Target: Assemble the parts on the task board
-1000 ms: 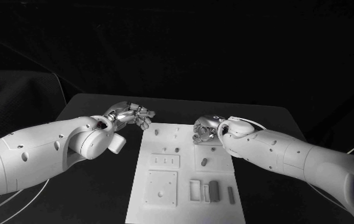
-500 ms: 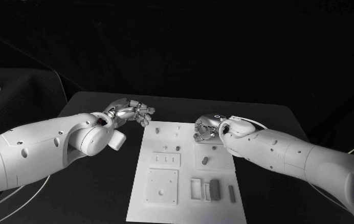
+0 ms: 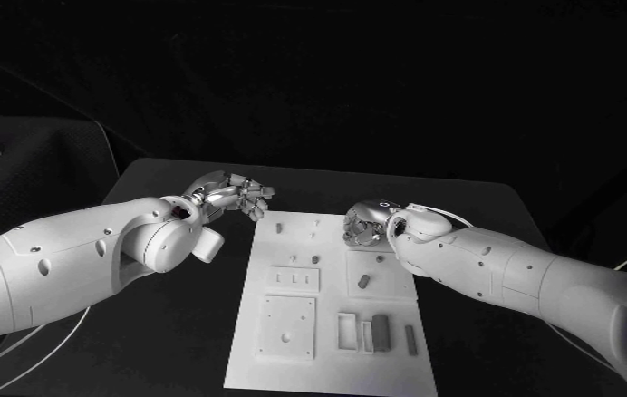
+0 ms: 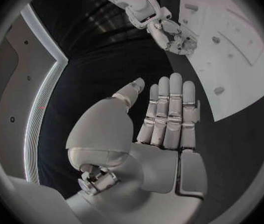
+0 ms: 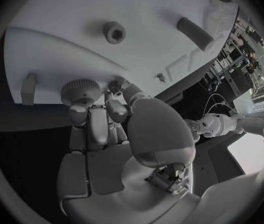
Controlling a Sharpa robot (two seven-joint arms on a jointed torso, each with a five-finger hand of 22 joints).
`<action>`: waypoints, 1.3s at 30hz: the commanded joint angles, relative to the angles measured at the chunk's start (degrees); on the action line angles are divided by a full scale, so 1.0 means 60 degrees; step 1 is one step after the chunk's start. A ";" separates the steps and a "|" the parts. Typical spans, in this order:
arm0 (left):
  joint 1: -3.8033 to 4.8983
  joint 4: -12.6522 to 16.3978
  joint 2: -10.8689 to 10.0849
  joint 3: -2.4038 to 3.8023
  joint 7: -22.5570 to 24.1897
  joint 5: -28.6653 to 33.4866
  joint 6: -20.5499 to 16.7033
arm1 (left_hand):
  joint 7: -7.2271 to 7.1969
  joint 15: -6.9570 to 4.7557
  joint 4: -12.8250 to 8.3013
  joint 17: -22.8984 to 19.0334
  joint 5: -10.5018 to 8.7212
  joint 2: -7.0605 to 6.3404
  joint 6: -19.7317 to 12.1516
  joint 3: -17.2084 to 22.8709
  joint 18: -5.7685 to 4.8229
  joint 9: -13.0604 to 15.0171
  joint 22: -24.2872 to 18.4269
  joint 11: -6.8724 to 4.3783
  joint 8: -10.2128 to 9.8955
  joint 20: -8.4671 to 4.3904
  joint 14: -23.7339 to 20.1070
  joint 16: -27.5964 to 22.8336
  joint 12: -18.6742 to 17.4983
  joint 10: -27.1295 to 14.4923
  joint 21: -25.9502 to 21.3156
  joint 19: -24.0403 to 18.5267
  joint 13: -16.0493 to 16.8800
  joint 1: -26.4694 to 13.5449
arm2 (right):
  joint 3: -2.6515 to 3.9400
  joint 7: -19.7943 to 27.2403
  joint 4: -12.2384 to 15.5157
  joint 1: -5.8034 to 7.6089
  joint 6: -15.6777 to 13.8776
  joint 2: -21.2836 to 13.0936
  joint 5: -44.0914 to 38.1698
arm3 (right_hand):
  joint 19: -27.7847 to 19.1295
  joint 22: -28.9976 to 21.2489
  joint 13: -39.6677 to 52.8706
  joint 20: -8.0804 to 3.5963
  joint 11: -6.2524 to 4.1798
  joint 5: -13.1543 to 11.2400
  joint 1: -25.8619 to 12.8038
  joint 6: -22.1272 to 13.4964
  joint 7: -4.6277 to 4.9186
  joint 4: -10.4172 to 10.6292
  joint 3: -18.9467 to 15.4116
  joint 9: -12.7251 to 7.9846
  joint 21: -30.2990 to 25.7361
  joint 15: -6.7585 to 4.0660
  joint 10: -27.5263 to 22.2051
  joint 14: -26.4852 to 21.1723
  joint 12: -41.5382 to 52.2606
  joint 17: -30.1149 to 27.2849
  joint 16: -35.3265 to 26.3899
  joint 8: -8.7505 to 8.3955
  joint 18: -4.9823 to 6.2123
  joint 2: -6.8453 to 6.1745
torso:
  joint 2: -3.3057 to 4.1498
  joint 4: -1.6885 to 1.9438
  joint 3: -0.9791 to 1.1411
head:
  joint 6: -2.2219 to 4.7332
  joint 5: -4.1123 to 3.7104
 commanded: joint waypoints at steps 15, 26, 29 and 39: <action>0.0031 -0.0007 -0.0005 0.0013 0.0083 0.0073 -0.0023 | 0.0003 0.0009 0.0063 0.0015 0.0029 -0.0072 0.0026 0.0008 0.0090 -0.0019 -0.0017 0.0040 -0.0036 0.0010 0.0071 -0.0006 -0.0066 -0.0054 0.0005 0.0074 -0.0023 -0.0004 | -0.0001 0.0095 0.0068 -0.0028 0.0013 -0.0014 -0.0065 | -0.0022 0.0039 0.0045 0.0016 -0.0040 0.0033 0.0087 0.0293 0.0034 0.0056 0.0239 0.0049 0.0960 -0.0029 -0.0015 -0.0019 0.0100 0.0042 0.0099 0.0117 0.0138 0.0020 | 0.0065 0.0008 -0.0006 | -0.0029 -0.0030; 0.0033 -0.0025 -0.0004 0.0013 0.0078 0.0073 -0.0023 | 0.0003 0.0008 0.0066 0.0018 0.0029 -0.0073 0.0019 0.0010 0.0092 -0.0021 -0.0018 0.0043 -0.0044 0.0010 0.0073 -0.0008 -0.0076 -0.0065 0.0004 0.0077 -0.0028 -0.0005 | -0.0001 0.0055 0.0057 -0.0029 0.0039 -0.0022 -0.0042 | -0.0024 0.0132 0.0115 0.0030 -0.0084 0.0083 0.0192 0.0942 0.0009 0.0020 0.0923 0.0107 0.1090 -0.0038 0.0040 0.0011 0.0230 0.0088 0.0283 0.0305 0.0180 0.0312 | 0.0100 0.0003 -0.0012 | -0.0028 -0.0046; 0.0034 -0.0044 -0.0001 0.0013 0.0079 0.0073 -0.0026 | 0.0004 0.0008 0.0068 0.0019 0.0029 -0.0075 0.0016 0.0011 0.0092 -0.0022 -0.0019 0.0044 -0.0047 0.0010 0.0073 -0.0009 -0.0079 -0.0069 0.0004 0.0078 -0.0029 -0.0005 | -0.0001 0.0056 0.0061 -0.0029 0.0013 -0.0030 -0.0042 | -0.0034 0.0145 0.0121 0.0037 -0.0084 0.0095 0.0205 0.1025 0.0003 0.0006 0.1045 0.0105 0.1099 -0.0036 0.0037 0.0004 0.0238 0.0087 0.0301 0.0317 0.0183 0.0386 | 0.0105 0.0004 -0.0014 | -0.0018 -0.0050; 0.0034 -0.0113 0.0003 0.0013 0.0090 0.0073 -0.0046 | 0.0004 0.0007 0.0070 0.0021 0.0030 -0.0076 0.0011 0.0014 0.0093 -0.0024 -0.0020 0.0046 -0.0053 0.0009 0.0075 -0.0010 -0.0086 -0.0076 0.0003 0.0081 -0.0032 -0.0005 | 0.0002 -0.0032 0.0298 -0.0028 -0.0279 -0.0113 -0.0071 | -0.0039 0.0153 0.0125 0.0041 -0.0084 0.0094 0.0205 0.1085 0.0002 -0.0007 0.1099 0.0108 0.1106 -0.0035 0.0038 0.0003 0.0244 0.0088 0.0314 0.0332 0.0184 0.0403 | 0.0123 0.0019 -0.0020 | -0.0011 -0.0038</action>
